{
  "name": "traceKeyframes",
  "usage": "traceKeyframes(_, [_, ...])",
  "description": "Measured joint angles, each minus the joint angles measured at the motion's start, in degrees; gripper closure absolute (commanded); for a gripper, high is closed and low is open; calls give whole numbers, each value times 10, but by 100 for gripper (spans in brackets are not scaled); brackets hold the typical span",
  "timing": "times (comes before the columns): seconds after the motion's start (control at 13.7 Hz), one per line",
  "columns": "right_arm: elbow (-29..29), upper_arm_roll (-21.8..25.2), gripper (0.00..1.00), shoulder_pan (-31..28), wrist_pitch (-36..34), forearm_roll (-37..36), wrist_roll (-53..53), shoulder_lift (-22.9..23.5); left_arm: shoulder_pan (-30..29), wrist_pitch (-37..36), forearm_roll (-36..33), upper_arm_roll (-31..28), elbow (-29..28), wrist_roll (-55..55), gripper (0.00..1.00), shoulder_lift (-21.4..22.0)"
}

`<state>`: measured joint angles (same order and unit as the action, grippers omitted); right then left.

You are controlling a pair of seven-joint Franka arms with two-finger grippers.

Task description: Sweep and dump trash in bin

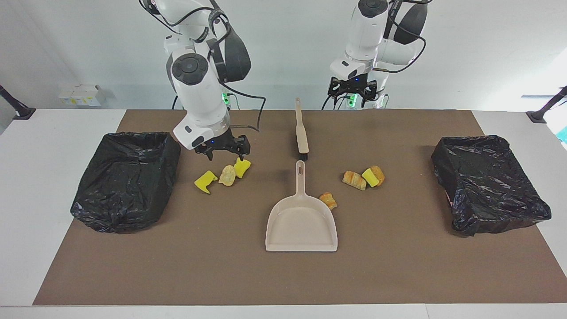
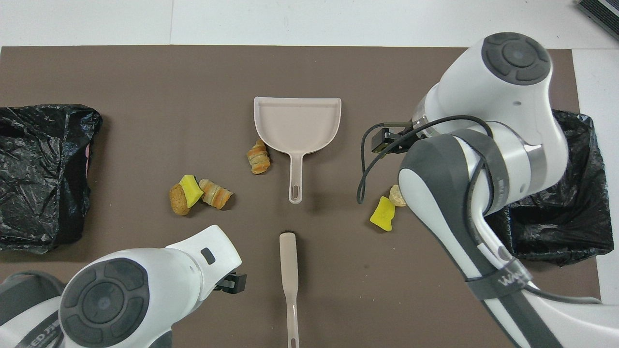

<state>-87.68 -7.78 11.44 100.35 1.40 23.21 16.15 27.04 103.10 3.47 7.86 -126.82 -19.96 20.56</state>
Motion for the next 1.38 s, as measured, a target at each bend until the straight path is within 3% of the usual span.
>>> traceKeyframes(0.51, [3,-1,0,78,85,25,91,51,97,56,18,0,-58,-64,0,0])
traceKeyframes(1.02, [4,1,0,153,183,22,139,135,103,58,29,0,-61,-70,0,1])
traceKeyframes(1.24, [5,1,13,159,193,8,139,144,111,79,40,0,-67,-76,0,-5])
traceKeyframes(1.38, [6,2,29,159,194,-9,139,144,140,120,42,-1,-76,-109,0,-27])
